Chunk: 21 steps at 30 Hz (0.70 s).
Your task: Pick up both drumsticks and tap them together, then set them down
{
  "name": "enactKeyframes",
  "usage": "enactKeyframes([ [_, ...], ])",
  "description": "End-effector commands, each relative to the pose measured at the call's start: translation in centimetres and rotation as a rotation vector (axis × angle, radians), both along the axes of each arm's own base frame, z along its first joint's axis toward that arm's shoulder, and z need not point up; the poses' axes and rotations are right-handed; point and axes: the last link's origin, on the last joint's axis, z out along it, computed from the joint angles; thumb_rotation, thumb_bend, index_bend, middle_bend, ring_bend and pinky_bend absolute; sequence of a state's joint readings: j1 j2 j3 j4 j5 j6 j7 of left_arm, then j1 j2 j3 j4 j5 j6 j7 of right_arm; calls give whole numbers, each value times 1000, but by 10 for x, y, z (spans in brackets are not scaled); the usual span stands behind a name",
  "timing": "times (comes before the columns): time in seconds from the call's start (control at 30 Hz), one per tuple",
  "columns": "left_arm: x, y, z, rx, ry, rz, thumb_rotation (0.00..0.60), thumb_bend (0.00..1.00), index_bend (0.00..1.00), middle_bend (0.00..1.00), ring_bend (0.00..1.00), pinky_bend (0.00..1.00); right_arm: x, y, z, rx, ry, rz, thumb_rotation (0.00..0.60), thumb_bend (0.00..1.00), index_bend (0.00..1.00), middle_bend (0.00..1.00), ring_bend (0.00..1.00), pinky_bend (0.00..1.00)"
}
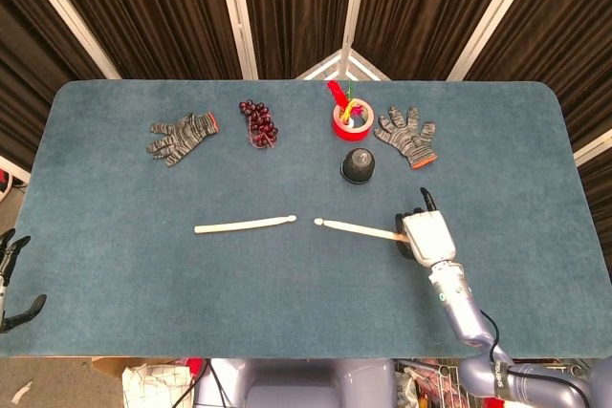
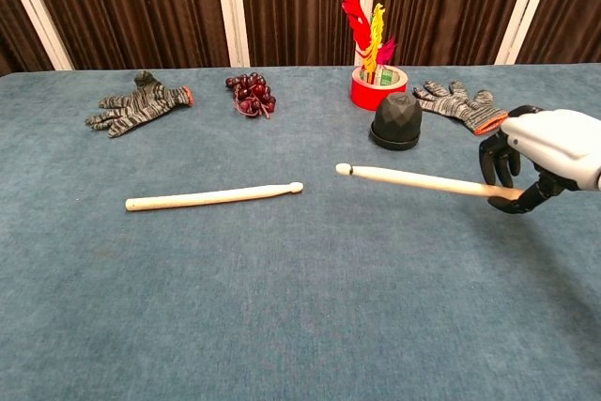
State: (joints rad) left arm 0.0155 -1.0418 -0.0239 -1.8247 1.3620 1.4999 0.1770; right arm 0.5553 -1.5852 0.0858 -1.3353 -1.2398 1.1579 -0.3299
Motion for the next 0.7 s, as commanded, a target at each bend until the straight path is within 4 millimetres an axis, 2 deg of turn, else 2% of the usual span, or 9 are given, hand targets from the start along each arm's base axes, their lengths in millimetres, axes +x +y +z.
enactKeyframes([
  [0.03,0,1,0,0,1,-2,600,363,119,0,0,0,0,1,9,11,-92,14,600,417,743,620,469,15],
  [0.23,1,4,-2,-4,5,-24,600,363,119,0,0,0,6,5,34,-9,-226,19,600,417,749,621,469,15],
  [0.4,1,6,-5,-12,3,-32,600,364,118,0,0,0,5,7,57,-30,-257,34,600,418,753,624,469,15],
  [0.7,1,13,-8,-16,-4,-44,600,363,117,1,0,0,2,19,77,-13,-345,78,600,417,755,625,469,15],
])
